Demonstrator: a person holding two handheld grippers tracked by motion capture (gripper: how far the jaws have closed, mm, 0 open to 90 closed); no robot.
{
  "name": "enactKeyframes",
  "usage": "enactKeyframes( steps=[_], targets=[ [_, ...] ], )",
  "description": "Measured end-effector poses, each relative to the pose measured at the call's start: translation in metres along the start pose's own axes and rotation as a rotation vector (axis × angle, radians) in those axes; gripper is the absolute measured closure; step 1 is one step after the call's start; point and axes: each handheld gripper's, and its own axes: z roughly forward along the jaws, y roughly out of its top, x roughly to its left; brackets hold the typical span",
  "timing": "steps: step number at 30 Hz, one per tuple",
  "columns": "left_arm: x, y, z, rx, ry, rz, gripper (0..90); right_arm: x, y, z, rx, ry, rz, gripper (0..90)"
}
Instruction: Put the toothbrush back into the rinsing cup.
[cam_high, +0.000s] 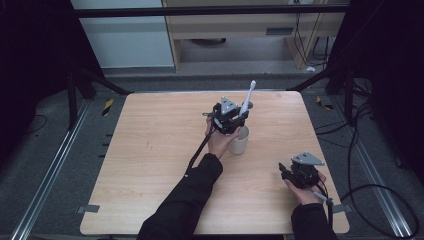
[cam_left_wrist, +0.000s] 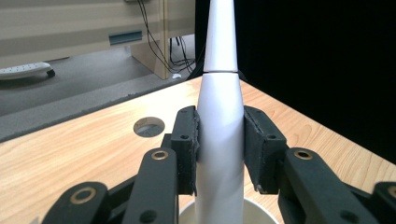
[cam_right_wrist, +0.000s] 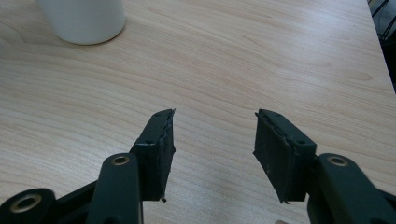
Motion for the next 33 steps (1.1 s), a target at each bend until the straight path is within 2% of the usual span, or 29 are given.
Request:
enactKeyframes(
  steps=[9,12,20,27,33],
  targets=[
    [0.0,-0.014,0.006,0.051,0.001,0.007,66.8,0.0,0.0,0.001,0.0,-0.003,0.0,47.5],
    [-0.001,-0.016,0.007,0.082,-0.001,0.025,66.6,0.001,0.0,0.001,0.002,-0.003,0.0,47.4],
    [0.002,-0.022,0.005,0.099,-0.008,0.024,66.2,0.002,0.001,0.001,0.004,0.0,0.002,47.4],
    [0.004,-0.02,-0.007,0.107,-0.029,0.054,54.2,0.003,0.001,0.001,0.002,0.0,0.002,46.9],
    [0.004,-0.023,-0.032,0.125,-0.033,0.109,45.7,0.003,0.001,0.001,0.003,0.002,0.001,45.5]
  ],
)
